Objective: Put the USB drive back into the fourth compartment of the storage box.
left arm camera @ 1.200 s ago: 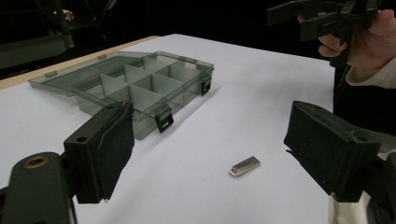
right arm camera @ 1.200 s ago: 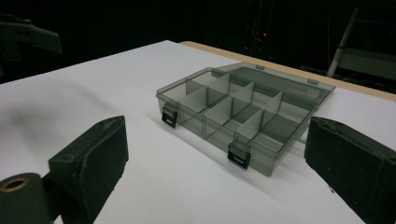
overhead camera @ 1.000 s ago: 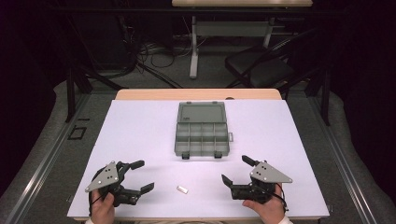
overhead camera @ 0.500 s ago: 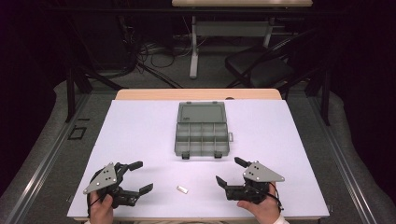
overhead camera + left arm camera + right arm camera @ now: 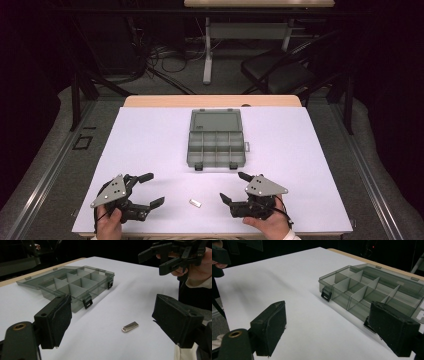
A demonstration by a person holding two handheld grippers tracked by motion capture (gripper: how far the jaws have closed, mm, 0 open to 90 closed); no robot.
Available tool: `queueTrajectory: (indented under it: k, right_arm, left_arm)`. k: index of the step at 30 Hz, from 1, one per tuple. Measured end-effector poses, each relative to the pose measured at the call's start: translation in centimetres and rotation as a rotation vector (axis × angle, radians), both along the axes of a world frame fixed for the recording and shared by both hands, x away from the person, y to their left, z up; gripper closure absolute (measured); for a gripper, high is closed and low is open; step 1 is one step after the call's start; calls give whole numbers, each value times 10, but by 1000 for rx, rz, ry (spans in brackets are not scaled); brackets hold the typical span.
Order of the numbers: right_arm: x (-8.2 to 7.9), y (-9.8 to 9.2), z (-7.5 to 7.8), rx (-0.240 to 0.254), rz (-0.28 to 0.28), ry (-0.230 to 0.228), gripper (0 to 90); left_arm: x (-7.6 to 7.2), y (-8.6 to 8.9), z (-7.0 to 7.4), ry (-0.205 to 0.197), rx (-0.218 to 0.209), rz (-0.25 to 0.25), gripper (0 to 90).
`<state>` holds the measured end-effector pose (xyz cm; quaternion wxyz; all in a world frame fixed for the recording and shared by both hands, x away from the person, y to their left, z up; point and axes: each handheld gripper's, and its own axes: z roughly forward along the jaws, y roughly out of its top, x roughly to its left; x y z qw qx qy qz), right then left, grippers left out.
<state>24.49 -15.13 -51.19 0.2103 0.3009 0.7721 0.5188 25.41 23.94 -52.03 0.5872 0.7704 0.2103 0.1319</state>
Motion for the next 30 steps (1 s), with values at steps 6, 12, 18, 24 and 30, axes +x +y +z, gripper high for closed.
queueTrajectory:
  k: [6,12,18,24,30]
  right_arm:
    - [2,5,1,7,8,19,150]
    - [5,12,0,-1,19,32,166]
    - [9,22,2,-19,37,36,180]
    - [12,31,2,-29,52,40,198]
    - [14,39,0,-39,68,48,231]
  left_arm:
    - [0,0,0,0,3,0,158]
    - [0,-1,0,0,7,5,158]
    - [0,-1,0,1,7,5,158]
    - [0,-1,0,3,7,5,158]
    - [1,-1,-1,7,9,7,158]
